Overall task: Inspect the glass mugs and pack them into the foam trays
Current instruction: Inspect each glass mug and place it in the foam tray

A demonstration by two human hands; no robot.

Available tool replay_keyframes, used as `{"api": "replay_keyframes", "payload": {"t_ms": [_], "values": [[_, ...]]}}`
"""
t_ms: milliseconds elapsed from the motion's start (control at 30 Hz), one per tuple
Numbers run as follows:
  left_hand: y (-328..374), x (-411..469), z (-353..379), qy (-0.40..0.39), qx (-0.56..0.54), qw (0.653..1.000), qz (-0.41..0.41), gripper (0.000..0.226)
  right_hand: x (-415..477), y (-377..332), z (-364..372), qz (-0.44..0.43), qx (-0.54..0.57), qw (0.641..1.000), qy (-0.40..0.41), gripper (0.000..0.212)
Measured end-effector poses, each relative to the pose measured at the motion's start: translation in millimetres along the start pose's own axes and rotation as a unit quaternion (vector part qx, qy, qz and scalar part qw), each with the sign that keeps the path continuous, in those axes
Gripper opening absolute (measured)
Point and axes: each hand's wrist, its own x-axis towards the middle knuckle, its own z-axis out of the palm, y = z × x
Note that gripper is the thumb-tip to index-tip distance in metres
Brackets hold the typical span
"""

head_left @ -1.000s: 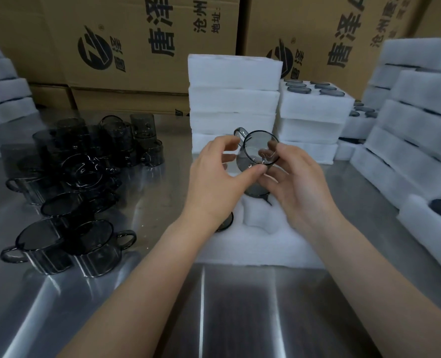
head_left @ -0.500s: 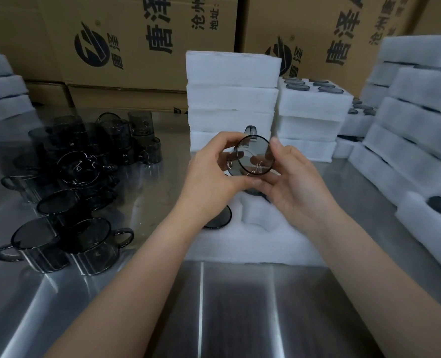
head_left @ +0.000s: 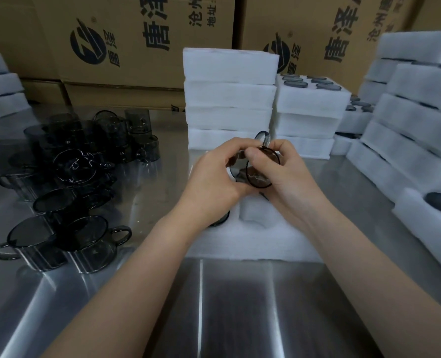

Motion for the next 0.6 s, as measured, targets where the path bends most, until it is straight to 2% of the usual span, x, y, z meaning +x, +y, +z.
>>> {"api": "replay_keyframes", "payload": {"t_ms": [100,233,433,600], "values": [[-0.5,0.6,-0.7,0.000,-0.026,1.000,-0.014,0.062,0.7,3.2,-0.9,-0.018,-0.027,0.999,-0.020,0.065],[-2.4,2.4,-3.6,0.004,-0.065,0.997,-0.038,0.060,1.8,6.0,-4.2,-0.028,-0.058,0.998,-0.027,0.069],[-6.7,5.5,-7.9,0.041,-0.144,0.986,-0.077,0.059,0.3,5.2,-3.9,-0.052,-0.073,0.996,-0.021,0.051],[-10.5,5.0,-12.7,0.047,-0.200,0.974,-0.096,0.059,1.2,2.0,-7.2,-0.043,-0.037,0.996,-0.069,0.041]]}}
